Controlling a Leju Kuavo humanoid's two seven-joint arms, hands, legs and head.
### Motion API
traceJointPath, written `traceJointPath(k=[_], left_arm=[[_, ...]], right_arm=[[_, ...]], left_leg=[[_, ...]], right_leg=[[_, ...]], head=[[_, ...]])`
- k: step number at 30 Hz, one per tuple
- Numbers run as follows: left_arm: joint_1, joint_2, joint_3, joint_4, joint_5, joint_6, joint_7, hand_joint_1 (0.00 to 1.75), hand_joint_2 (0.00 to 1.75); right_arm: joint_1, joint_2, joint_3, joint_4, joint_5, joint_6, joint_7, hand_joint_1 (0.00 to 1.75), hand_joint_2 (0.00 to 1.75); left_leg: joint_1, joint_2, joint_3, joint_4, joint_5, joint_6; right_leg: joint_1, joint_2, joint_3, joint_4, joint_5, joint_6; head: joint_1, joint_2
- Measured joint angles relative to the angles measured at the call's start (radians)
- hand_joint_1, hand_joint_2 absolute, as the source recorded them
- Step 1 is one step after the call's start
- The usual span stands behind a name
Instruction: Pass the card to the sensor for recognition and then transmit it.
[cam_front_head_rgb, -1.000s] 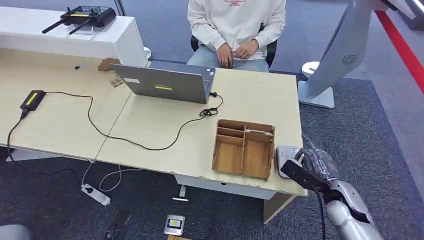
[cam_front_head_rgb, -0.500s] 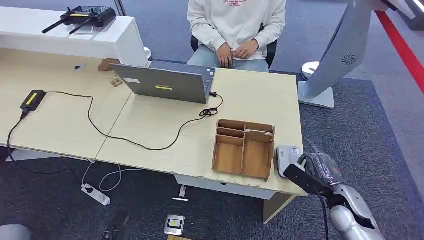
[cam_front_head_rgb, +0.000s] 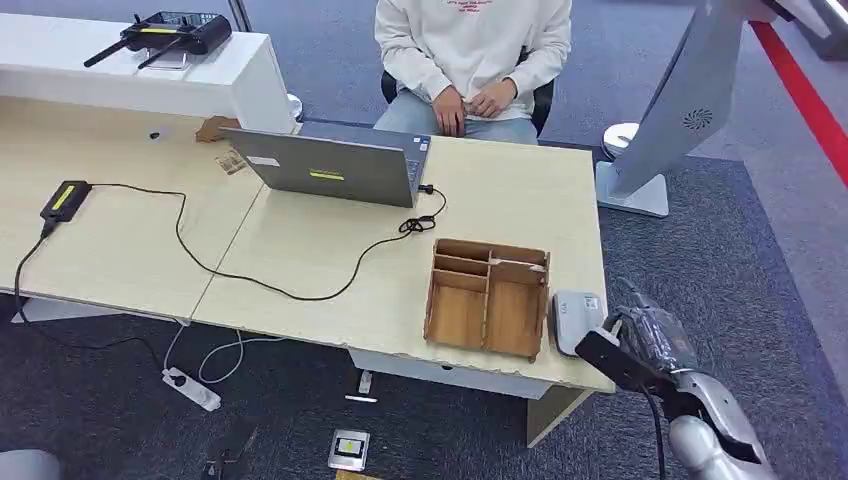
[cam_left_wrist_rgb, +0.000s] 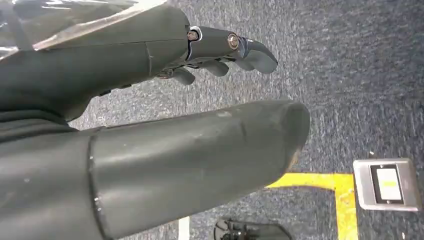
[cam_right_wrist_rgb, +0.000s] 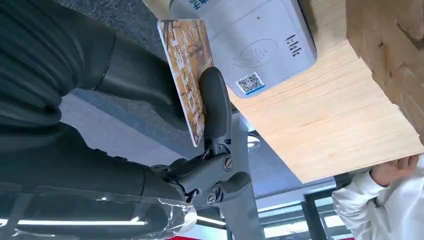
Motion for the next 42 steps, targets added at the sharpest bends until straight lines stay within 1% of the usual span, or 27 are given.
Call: traceJointPath(k=[2, 7, 10, 13, 14, 15, 16, 17, 18, 19, 20, 22, 26, 31, 33, 36, 37, 39, 41, 42], left_arm=[[-0.002, -0.004, 0.007, 0.014, 0.000, -0.005, -0.009, 0.00, 0.00], [-0.005, -0.020, 0.020, 0.032, 0.005, -0.007, -0.007, 0.00, 0.00], [-0.004, -0.030, 0.030, 0.034, 0.001, 0.003, 0.016, 0.00, 0.00], [-0.003, -0.043, 0.038, 0.034, -0.008, 0.015, 0.038, 0.00, 0.00], [-0.002, -0.046, 0.040, 0.033, -0.013, 0.025, 0.037, 0.00, 0.00], [0.002, -0.052, 0.041, 0.034, -0.016, 0.043, 0.004, 0.00, 0.00], [0.002, -0.060, 0.045, 0.047, -0.016, 0.051, -0.055, 0.00, 0.00], [0.000, -0.071, 0.050, 0.069, -0.012, 0.050, -0.109, 0.00, 0.00], [-0.003, -0.081, 0.055, 0.087, -0.008, 0.047, -0.145, 0.00, 0.00], [-0.004, -0.090, 0.059, 0.100, -0.006, 0.041, -0.166, 0.00, 0.00], [-0.004, -0.097, 0.063, 0.111, -0.006, 0.040, -0.175, 0.00, 0.00], [-0.001, -0.108, 0.066, 0.134, -0.005, 0.039, -0.186, 0.00, 0.00], [-0.001, -0.129, 0.075, 0.165, 0.000, 0.039, -0.188, 0.00, 0.00], [-0.001, -0.147, 0.083, 0.192, 0.004, 0.046, -0.185, 0.00, 0.00], [-0.001, -0.154, 0.085, 0.202, 0.005, 0.059, -0.182, 0.00, 0.00], [0.000, -0.168, 0.087, 0.214, 0.005, 0.086, -0.177, 0.00, 0.00], [0.001, -0.173, 0.087, 0.217, 0.005, 0.092, -0.177, 0.00, 0.00], [0.001, -0.180, 0.087, 0.223, 0.004, 0.093, -0.177, 0.00, 0.00], [0.001, -0.185, 0.087, 0.227, -0.004, 0.091, -0.177, 0.00, 0.00], [0.001, -0.187, 0.087, 0.229, -0.013, 0.087, -0.177, 0.00, 0.00]], right_arm=[[0.002, -0.002, 0.000, 0.000, 0.004, 0.002, -0.002, 1.75, 1.75], [-0.003, 0.007, 0.000, -0.005, 0.012, 0.014, 0.002, 1.75, 1.75], [-0.027, 0.024, -0.006, 0.002, 0.001, 0.000, -0.031, 1.75, 1.75], [-0.078, 0.030, -0.025, 0.013, -0.026, 0.021, -0.083, 1.75, 1.75], [-0.093, 0.037, -0.037, 0.013, -0.026, 0.018, -0.086, 1.75, 1.75], [-0.106, 0.048, -0.046, 0.014, -0.019, 0.006, -0.093, 1.75, 1.75], [-0.121, 0.059, -0.048, 0.022, -0.012, -0.012, -0.108, 1.75, 1.75], [-0.135, 0.072, -0.048, 0.037, -0.008, -0.030, -0.125, 1.75, 1.75], [-0.147, 0.086, -0.048, 0.051, -0.008, -0.044, -0.140, 1.75, 1.75], [-0.160, 0.102, -0.048, 0.065, -0.010, -0.052, -0.152, 1.75, 1.75], [-0.172, 0.114, -0.048, 0.079, -0.011, -0.057, -0.159, 1.75, 1.75], [-0.196, 0.132, -0.048, 0.114, -0.016, -0.068, -0.175, 1.75, 1.75], [-0.221, 0.169, -0.048, 0.186, -0.046, -0.097, -0.214, 1.75, 1.75], [-0.247, 0.196, -0.048, 0.246, -0.076, -0.101, -0.226, 1.75, 1.75], [-0.257, 0.207, -0.051, 0.262, -0.107, -0.103, -0.235, 1.75, 1.75], [-0.295, 0.226, -0.069, 0.276, -0.191, -0.098, -0.255, 1.75, 1.75], [-0.316, 0.234, -0.075, 0.276, -0.218, -0.091, -0.256, 1.75, 1.75], [-0.361, 0.246, -0.084, 0.270, -0.233, -0.062, -0.252, 1.75, 1.75], [-0.418, 0.248, -0.089, 0.262, -0.257, -0.020, -0.254, 1.75, 1.75], [-0.456, 0.247, -0.090, 0.263, -0.285, 0.010, -0.267, 1.75, 1.75]], left_leg=[[0.000, 0.000, 0.000, 0.000, 0.000, 0.000], [0.000, 0.000, 0.000, 0.000, 0.000, 0.000], [0.000, 0.000, 0.000, 0.000, 0.000, 0.000], [-0.001, 0.000, 0.000, 0.000, 0.000, 0.000], [0.000, 0.000, 0.000, 0.000, 0.000, 0.000], [0.000, 0.000, 0.000, 0.000, 0.000, 0.000], [0.000, 0.000, 0.000, 0.000, 0.000, 0.000], [0.000, 0.000, 0.000, 0.000, 0.000, 0.000], [0.000, 0.000, 0.000, 0.000, 0.000, 0.000], [0.000, 0.000, 0.000, 0.000, 0.000, 0.000], [0.000, 0.000, 0.000, 0.000, 0.000, 0.000], [0.000, 0.000, 0.000, 0.000, 0.000, 0.000], [0.000, 0.000, -0.001, 0.000, 0.000, 0.000], [0.000, 0.000, -0.001, 0.000, 0.000, 0.000], [0.000, 0.000, -0.001, 0.000, 0.000, 0.000], [0.000, 0.000, -0.001, 0.000, 0.000, 0.000], [0.000, 0.000, -0.001, 0.000, 0.000, 0.000], [0.000, 0.000, -0.001, 0.000, 0.000, 0.000], [0.000, 0.000, -0.001, 0.000, 0.000, 0.000], [0.000, 0.000, -0.001, 0.000, 0.000, 0.000]], right_leg=[[0.000, 0.000, 0.000, 0.000, 0.000, 0.000], [0.000, 0.000, 0.000, 0.000, 0.000, 0.000], [0.000, 0.000, 0.000, 0.000, 0.000, 0.000], [-0.001, 0.000, 0.000, 0.000, 0.000, 0.000], [0.000, 0.000, 0.001, 0.000, 0.000, 0.000], [0.000, 0.000, 0.001, 0.000, 0.000, 0.000], [0.000, 0.000, 0.001, 0.000, 0.000, 0.000], [0.000, 0.000, 0.000, 0.000, 0.000, 0.000], [0.000, 0.000, 0.000, 0.000, 0.000, 0.000], [0.000, 0.000, 0.000, 0.000, 0.000, 0.000], [0.000, 0.000, 0.000, 0.000, 0.000, 0.000], [0.000, 0.000, 0.000, 0.000, 0.000, 0.000], [0.000, 0.000, 0.000, 0.000, 0.000, 0.000], [0.000, 0.000, 0.000, 0.000, 0.000, 0.000], [0.000, 0.000, 0.000, 0.000, 0.000, 0.000], [0.000, 0.000, 0.000, 0.000, 0.000, 0.000], [0.000, 0.000, 0.000, 0.000, 0.000, 0.000], [0.000, 0.000, -0.001, 0.000, 0.000, 0.000], [-0.001, 0.000, -0.001, 0.000, 0.000, 0.000], [-0.001, 0.000, -0.001, 0.000, 0.000, 0.000]], head=[[0.000, 0.000], [0.000, 0.000], [0.000, 0.000], [0.000, 0.000], [0.000, 0.000], [0.000, 0.000], [0.000, 0.000], [0.000, 0.000], [0.000, 0.000], [0.000, 0.000], [0.000, 0.000], [0.000, 0.000], [0.000, 0.000], [0.000, 0.000], [0.000, 0.000], [0.000, 0.000], [0.000, 0.000], [0.000, 0.000], [0.000, 0.000], [0.000, 0.000]])
